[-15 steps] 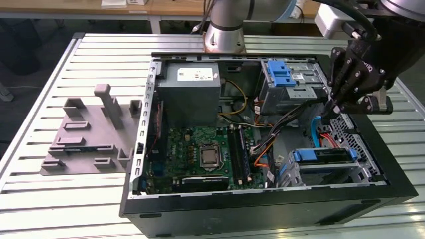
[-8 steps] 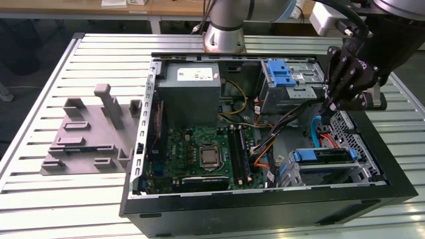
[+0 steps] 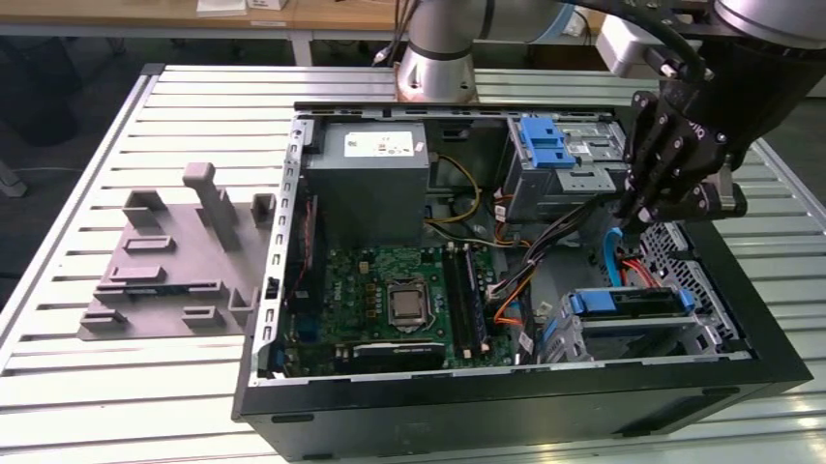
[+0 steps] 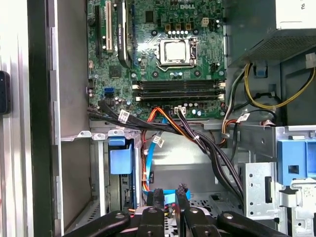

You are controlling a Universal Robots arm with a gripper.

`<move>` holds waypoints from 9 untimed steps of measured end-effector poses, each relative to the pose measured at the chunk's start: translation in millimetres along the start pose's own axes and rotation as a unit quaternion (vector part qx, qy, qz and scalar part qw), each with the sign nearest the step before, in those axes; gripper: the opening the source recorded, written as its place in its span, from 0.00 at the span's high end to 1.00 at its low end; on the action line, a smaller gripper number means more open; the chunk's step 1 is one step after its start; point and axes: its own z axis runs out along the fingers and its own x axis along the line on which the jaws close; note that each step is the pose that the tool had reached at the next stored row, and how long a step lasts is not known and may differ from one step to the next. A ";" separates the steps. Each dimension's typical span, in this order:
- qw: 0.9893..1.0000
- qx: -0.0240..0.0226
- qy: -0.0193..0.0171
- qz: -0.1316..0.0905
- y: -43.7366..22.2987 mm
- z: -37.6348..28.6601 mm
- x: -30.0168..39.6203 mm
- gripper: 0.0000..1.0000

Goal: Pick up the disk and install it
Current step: 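Insert the second disk wire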

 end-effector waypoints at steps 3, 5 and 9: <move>1.000 0.000 0.002 0.000 0.2 -1.3 -0.2 0.76; 1.000 0.000 0.004 0.000 0.2 -2.7 -0.4 0.76; 1.000 0.001 0.012 0.000 0.3 -4.6 -1.7 0.76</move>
